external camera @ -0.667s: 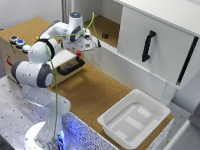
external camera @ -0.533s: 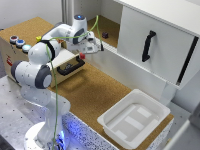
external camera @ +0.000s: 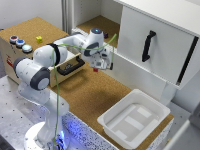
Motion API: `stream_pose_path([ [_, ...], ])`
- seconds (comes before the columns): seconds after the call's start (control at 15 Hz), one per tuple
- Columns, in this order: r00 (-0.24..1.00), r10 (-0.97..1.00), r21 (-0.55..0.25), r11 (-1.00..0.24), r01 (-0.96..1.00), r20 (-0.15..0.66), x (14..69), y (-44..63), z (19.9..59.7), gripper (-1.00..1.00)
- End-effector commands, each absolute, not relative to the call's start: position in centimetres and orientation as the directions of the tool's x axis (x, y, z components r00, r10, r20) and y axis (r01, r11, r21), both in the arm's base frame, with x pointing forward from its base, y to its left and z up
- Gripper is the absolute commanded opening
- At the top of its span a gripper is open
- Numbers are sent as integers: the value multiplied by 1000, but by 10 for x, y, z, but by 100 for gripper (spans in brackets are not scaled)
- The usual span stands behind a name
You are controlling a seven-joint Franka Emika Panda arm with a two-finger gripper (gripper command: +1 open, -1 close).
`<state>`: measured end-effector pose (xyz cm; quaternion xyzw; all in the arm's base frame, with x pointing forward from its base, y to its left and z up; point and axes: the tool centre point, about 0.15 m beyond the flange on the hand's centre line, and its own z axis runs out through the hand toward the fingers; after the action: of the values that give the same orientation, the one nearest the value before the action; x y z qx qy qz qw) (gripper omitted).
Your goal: Place the pink block on the table
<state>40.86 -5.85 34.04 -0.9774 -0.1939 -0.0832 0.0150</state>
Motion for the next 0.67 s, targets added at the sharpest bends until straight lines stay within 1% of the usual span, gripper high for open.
stream_pose_path([
  [0.0,951,260,92,-964,247,167,418,-103,274,-100],
  [0.2,962,213,106,-975,198,169,421,-118,248,-100],
  [0.27,967,202,108,-976,187,156,423,-123,238,-100],
  [0.47,973,188,152,-974,168,132,430,-133,213,-100],
  [0.6,977,164,167,-976,141,137,432,-139,204,-100],
])
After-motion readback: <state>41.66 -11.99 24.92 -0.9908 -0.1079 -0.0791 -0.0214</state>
